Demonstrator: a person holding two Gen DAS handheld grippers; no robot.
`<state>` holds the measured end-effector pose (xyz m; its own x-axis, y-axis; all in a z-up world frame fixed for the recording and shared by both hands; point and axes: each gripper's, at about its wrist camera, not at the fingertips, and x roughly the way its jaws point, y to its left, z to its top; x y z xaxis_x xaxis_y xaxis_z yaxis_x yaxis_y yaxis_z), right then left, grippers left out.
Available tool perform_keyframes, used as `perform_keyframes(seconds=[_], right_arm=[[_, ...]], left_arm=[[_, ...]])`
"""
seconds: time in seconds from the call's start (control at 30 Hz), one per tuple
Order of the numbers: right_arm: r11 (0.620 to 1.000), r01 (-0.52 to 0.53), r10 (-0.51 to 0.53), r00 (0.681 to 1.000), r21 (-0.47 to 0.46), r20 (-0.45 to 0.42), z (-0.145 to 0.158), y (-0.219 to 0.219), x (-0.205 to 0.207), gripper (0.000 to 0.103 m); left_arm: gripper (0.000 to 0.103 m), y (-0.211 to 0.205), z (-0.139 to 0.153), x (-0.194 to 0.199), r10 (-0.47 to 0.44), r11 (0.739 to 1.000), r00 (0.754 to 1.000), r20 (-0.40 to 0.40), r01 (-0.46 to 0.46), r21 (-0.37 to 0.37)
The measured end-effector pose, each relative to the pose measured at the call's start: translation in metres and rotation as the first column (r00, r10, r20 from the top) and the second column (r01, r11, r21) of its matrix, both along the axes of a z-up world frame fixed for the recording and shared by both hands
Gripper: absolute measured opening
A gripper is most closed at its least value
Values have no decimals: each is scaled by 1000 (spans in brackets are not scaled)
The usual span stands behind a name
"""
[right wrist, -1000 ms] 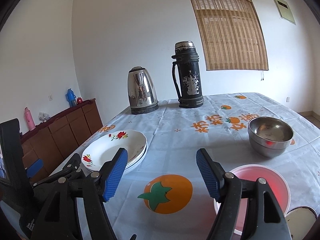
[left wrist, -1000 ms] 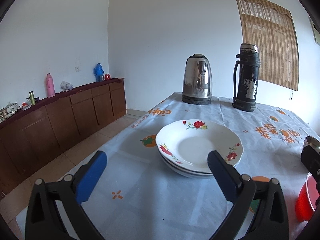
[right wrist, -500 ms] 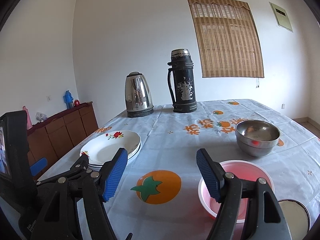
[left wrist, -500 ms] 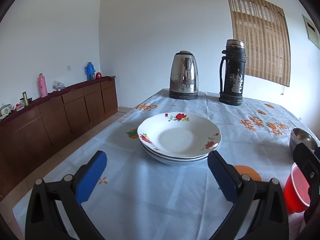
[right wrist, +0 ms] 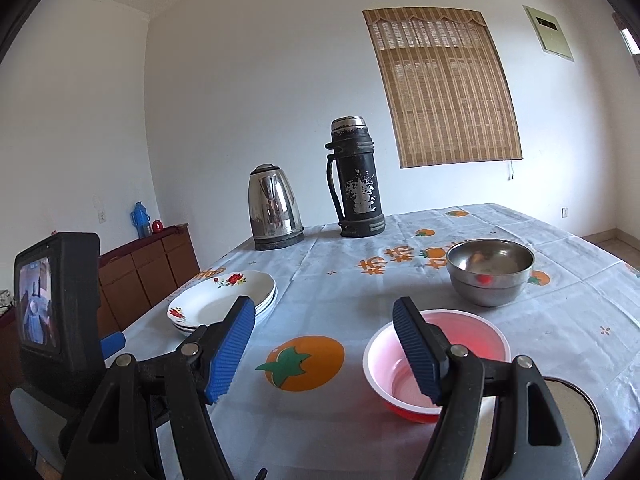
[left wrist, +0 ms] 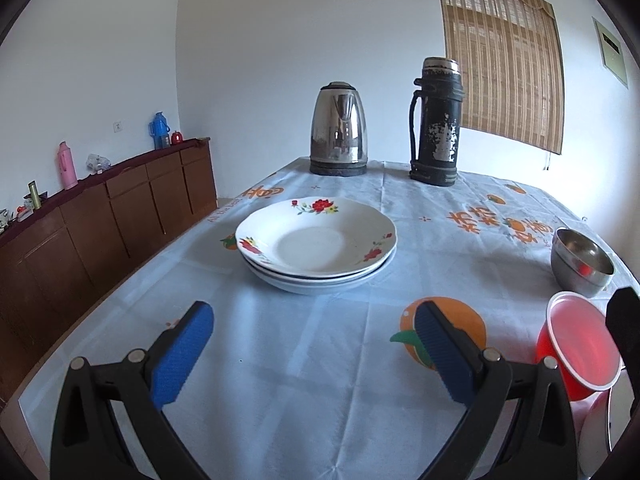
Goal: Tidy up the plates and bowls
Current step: 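Move both tools back toward the pink plastic bowl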
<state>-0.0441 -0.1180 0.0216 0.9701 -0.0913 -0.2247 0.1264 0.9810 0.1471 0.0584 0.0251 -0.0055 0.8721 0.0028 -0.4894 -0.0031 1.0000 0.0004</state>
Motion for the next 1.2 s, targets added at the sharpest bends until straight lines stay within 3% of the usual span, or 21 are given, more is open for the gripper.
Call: perform_keyframes(seconds=[0.43, 0.77, 1.0, 1.2], right_arm=[[998, 10, -9, 1000, 55, -24, 3, -29, -31, 74], [1000, 22, -19, 988, 18, -153, 12, -67, -44, 73], [998, 63, -66, 981, -25, -185, 22, -105, -57, 73], [999, 52, -51, 976, 0, -214, 28, -133, -53, 73]], left_arm=[[102, -23, -2, -14, -51, 999, 998, -33, 51, 5], [102, -42, -3, -15, -82, 995, 995, -58, 85, 47], [102, -52, -4, -16, -97, 993, 993, -62, 101, 64], [102, -63, -5, -13, -123, 990, 989, -77, 129, 66]])
